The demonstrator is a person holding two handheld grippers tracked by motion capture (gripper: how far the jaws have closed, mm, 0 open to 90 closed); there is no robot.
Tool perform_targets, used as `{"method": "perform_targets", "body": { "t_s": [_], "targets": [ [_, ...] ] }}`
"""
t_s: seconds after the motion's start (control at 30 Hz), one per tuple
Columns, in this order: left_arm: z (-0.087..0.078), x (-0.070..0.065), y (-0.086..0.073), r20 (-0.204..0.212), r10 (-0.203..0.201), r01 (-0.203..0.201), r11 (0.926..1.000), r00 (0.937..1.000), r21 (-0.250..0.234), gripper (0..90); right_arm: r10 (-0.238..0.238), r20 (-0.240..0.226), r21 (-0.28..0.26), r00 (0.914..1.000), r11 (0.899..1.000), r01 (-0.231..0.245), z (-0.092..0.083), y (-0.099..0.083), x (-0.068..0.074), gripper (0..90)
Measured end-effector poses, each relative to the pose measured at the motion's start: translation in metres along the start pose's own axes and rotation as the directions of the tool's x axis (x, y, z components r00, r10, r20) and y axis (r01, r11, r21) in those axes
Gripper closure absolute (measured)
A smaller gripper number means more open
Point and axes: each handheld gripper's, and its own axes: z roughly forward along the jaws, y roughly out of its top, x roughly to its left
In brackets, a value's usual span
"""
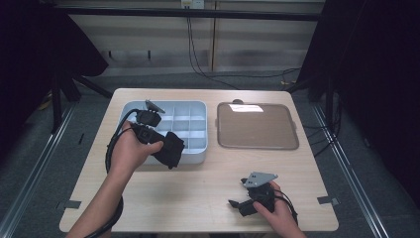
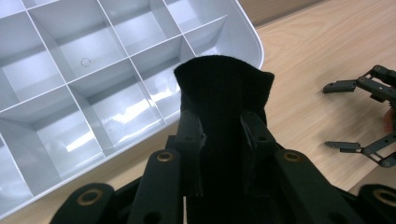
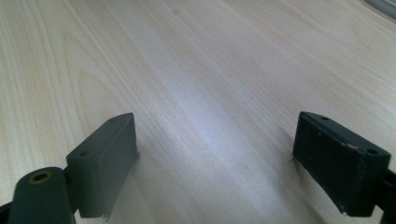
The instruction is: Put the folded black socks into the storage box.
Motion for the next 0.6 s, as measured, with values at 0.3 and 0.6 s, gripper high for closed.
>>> {"method": "perform_targets", "body": {
  "t_s": [0.3, 0.6],
  "targets": [
    [-0.007, 0.011, 0.003, -0.007, -0.025, 0.025, 0.9996, 0.9997, -0.016, 72.3, 0.000, 0.001, 0.000, 1.0000, 1.000, 0.000, 0.000, 0.000, 0.000, 13.2],
    [-0.015, 0.025, 0.008, -0.020, -0.061, 0.060, 0.9976, 0.9980, -0.036, 72.2, -0.003, 0.005, -0.002, 1.0000, 1.000, 0.003, 0.000, 0.000, 0.000, 13.2]
  ]
}}
